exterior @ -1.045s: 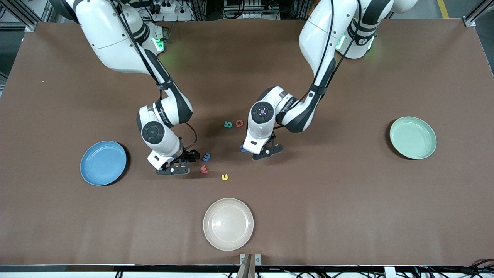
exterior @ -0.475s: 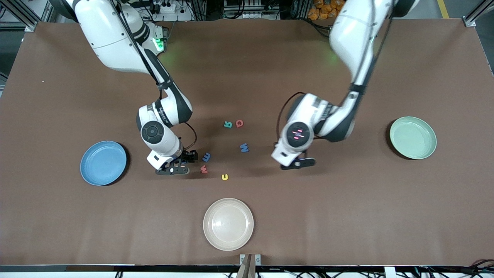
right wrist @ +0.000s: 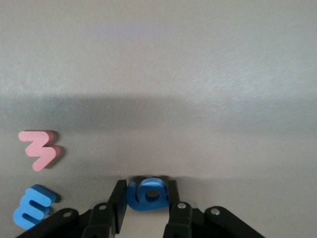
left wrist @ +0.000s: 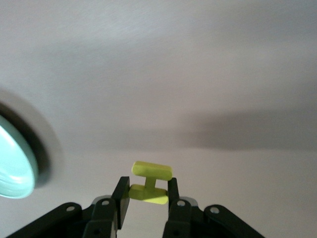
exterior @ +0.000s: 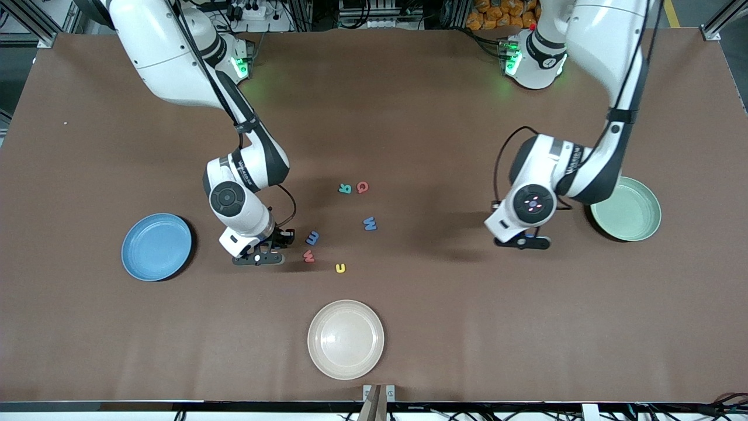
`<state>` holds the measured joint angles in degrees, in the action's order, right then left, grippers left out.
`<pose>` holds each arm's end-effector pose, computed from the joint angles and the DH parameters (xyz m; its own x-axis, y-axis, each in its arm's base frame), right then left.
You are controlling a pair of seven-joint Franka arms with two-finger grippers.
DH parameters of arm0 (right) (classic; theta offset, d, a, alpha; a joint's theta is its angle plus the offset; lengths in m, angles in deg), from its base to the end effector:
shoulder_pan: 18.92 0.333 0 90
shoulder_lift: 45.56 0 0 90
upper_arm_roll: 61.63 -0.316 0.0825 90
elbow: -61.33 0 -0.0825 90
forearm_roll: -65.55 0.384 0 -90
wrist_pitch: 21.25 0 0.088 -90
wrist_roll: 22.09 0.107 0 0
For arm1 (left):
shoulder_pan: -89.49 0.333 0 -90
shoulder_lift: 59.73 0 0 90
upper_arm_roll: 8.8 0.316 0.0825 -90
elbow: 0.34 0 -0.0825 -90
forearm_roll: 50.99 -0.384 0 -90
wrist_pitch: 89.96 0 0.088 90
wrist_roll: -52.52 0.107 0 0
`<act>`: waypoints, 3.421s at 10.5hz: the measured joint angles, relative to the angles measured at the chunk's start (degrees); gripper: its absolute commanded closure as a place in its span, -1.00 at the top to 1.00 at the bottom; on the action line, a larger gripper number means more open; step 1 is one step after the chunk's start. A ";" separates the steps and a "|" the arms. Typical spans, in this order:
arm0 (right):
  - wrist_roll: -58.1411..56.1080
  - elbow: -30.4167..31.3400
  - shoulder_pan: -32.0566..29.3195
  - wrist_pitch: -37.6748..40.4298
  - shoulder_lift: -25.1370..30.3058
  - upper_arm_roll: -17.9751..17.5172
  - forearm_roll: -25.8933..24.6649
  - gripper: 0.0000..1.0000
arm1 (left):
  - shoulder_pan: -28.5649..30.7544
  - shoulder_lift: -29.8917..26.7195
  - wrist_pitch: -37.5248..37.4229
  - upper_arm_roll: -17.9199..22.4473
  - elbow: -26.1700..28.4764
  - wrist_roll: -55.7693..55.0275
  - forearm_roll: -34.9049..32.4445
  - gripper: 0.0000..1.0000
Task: Sort upper and lower case letters into plates
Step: 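Carry the H to the green plate while the right gripper drops the g, then release the H in the green plate while the right gripper reaches the blue e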
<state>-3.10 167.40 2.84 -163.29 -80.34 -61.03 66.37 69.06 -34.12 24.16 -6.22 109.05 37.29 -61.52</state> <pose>0.6011 0.2330 0.1947 0.9994 0.0285 0.0187 0.0287 -0.9995 -0.0097 0.5608 -0.1695 0.2390 0.9446 -0.1065 -0.3106 -0.1858 -0.9532 -0.2383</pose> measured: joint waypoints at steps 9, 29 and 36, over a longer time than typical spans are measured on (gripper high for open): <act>-23.61 0.36 -25.56 10.11 9.60 1.20 -0.24 -0.94 | 25.37 -6.03 19.45 -0.19 17.34 23.21 -17.20 -1.00; -13.77 0.10 -12.19 6.16 7.11 -0.66 -0.02 1.00 | 29.11 -2.84 24.61 -16.40 14.73 10.38 -1.92 1.00; 10.01 -0.26 3.60 5.70 4.90 -0.66 -0.05 1.00 | 29.09 -5.44 13.36 -23.02 6.80 6.30 4.27 1.00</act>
<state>6.91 167.13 6.44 -157.59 -75.44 -61.69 66.32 98.15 -39.55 37.52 -29.23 115.85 43.59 -57.24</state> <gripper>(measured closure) 0.000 0.000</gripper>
